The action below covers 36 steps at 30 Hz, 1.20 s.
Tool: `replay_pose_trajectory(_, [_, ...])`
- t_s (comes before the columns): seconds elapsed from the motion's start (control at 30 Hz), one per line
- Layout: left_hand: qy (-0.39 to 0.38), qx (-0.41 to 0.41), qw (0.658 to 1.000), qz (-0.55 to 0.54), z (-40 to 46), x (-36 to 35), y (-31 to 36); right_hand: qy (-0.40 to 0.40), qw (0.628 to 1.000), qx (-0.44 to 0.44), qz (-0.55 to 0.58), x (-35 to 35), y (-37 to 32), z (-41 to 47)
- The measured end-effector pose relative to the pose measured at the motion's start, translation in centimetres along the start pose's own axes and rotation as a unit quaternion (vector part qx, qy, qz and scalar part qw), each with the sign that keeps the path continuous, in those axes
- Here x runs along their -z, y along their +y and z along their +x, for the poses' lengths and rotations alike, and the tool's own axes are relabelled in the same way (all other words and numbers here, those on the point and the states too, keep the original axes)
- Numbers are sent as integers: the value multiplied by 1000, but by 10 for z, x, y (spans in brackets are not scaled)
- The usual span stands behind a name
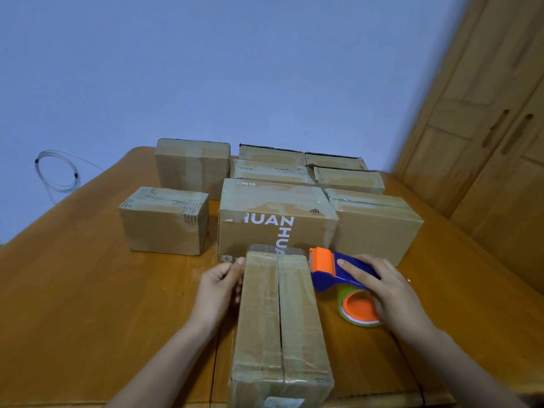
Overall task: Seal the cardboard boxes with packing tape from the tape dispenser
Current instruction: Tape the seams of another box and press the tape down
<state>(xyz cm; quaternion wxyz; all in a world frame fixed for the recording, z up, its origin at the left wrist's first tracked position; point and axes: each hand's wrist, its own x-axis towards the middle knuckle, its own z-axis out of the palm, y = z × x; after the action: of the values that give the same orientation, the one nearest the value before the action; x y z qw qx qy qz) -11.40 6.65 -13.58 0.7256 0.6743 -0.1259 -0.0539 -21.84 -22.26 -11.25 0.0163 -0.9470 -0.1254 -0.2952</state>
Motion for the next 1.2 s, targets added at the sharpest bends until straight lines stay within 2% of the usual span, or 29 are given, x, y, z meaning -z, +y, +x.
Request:
replay_pose_trajectory(0.13, [21, -39, 999, 2, -5, -6, -1, 13, 1000, -15, 1, -3, -7, -5])
replay_pose_trajectory(0.37, [44, -72, 994, 70, -4, -2, -3, 13, 999, -30, 13, -9, -10, -8])
replay_pose_trajectory(0.5, [55, -37, 987, 147, -3, 1, -7, 6, 999, -35, 14, -7, -13, -10])
replay_pose_trajectory(0.7, [29, -1, 981, 190, -3, -1, 0, 7, 999, -37, 10, -6, -16, -10])
replay_pose_trajectory(0.83, [-9, 28, 982, 189, -3, 9, 8, 17, 999, -40, -15, -3, -18, -10])
replay_pose_trajectory(1.0, [30, 38, 994, 101, -3, 8, 43, 27, 998, -48, -34, 0, -23, -11])
replay_pose_trajectory(1.1, [-49, 48, 987, 147, -8, 3, 76, 35, 997, -55, -29, 0, -27, -14])
replay_pose_trajectory(1.2, [-150, 54, 953, 259, -6, 1, 98, 48, 996, -67, -24, -1, -42, -17])
